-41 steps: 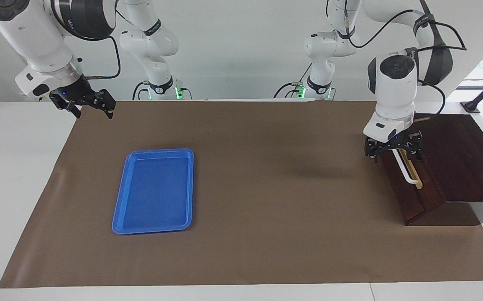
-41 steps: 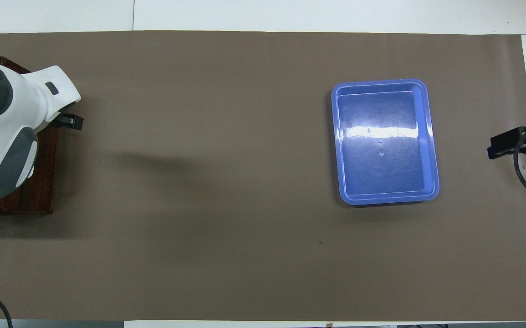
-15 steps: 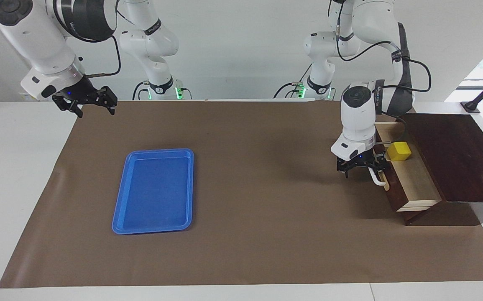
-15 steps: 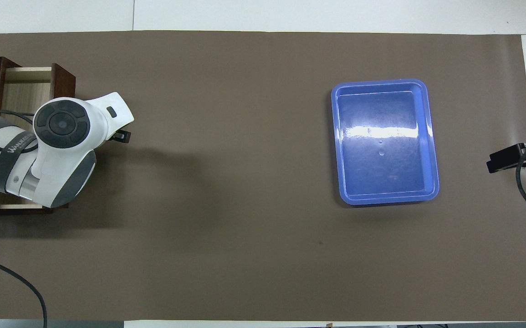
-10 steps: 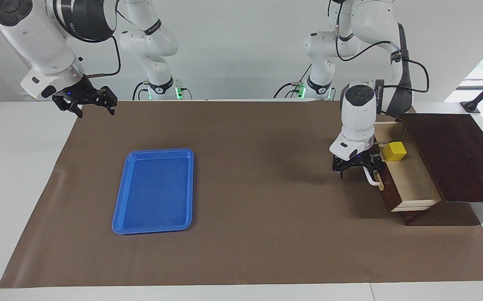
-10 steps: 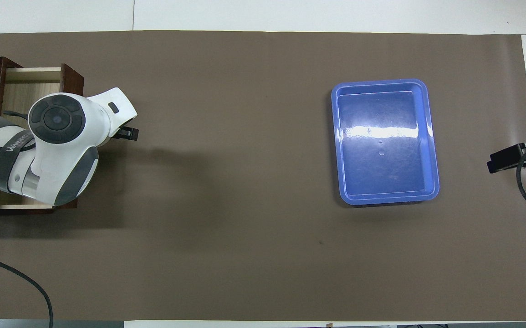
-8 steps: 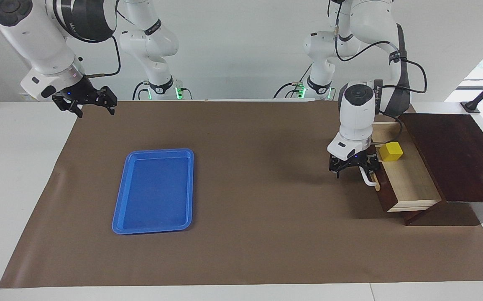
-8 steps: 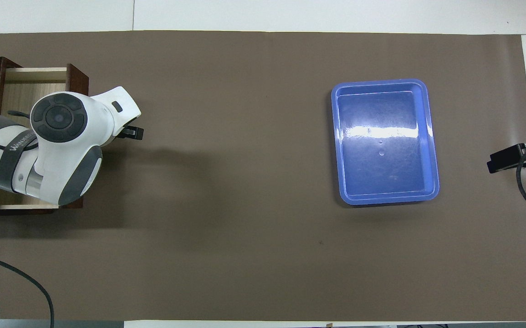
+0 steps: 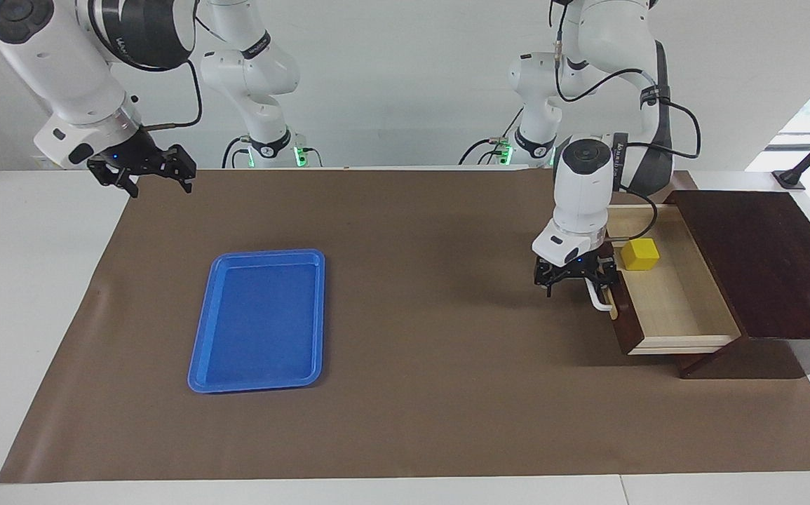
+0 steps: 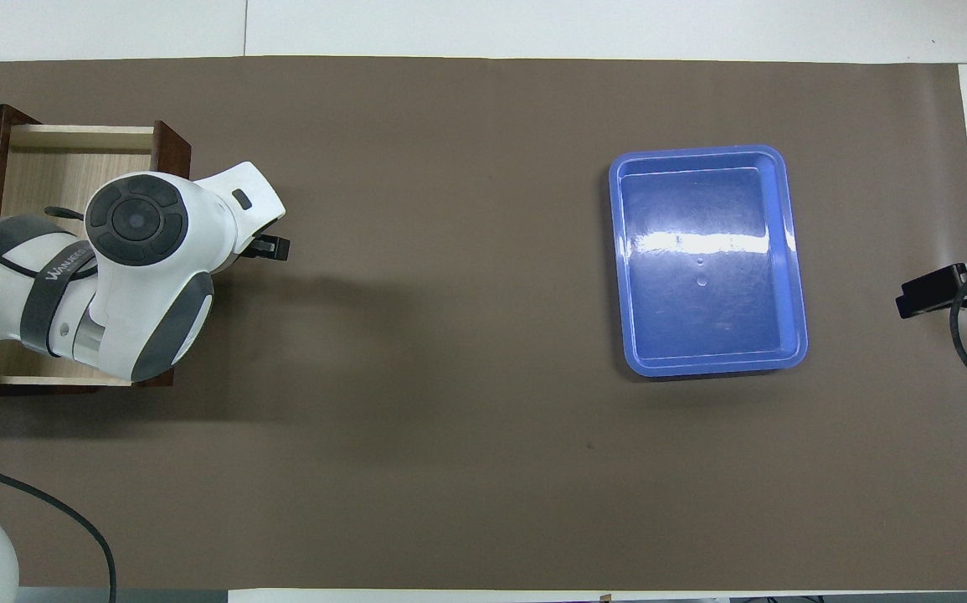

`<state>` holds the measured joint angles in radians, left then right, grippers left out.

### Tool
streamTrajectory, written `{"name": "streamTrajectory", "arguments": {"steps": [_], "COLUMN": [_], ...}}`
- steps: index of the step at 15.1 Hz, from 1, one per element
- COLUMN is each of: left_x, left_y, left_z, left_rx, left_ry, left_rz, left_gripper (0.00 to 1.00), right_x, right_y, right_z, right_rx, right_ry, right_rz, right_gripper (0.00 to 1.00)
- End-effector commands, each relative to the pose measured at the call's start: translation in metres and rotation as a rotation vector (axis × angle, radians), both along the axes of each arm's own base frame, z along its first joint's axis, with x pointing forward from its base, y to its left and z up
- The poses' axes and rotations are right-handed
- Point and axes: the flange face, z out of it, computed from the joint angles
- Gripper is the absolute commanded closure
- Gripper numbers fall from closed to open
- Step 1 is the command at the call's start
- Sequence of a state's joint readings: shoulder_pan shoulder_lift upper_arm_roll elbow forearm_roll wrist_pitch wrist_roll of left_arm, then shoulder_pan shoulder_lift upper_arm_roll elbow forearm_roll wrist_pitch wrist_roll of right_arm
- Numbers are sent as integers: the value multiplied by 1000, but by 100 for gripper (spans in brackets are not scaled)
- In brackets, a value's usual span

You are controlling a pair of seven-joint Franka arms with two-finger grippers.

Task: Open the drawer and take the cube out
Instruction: 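Pull the drawer open toward the robot with the left gripper, then release the handle and lower the left gripper over the yellow cube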

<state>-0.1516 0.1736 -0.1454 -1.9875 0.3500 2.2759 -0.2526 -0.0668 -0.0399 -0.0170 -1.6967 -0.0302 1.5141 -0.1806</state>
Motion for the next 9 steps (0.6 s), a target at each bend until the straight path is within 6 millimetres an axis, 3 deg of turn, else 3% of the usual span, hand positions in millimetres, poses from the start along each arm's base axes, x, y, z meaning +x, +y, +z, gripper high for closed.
{"name": "streamTrajectory", "arguments": {"steps": [1,4,7,9], "left_x": [10,22,32,35], "left_y": [-3,0,-2,10], "left_z": [1,28,71,105], "left_rx": [-27,-6,-59,-63], "left_ry": [9,29,54,71], "left_rz": [11,43,108,187], "left_gripper": [0,0,0,0], "right_x": [-5,-6,-6,-5], "right_y": [-4,-5,-5,-4], "right_z": [1,1,1,1], "right_rx": [-11,-12,-12,-11], "right_ry": [-12,-12,-12,-12], "right_rz": [18,18,18,20], "right_gripper": [0,0,0,0]}}
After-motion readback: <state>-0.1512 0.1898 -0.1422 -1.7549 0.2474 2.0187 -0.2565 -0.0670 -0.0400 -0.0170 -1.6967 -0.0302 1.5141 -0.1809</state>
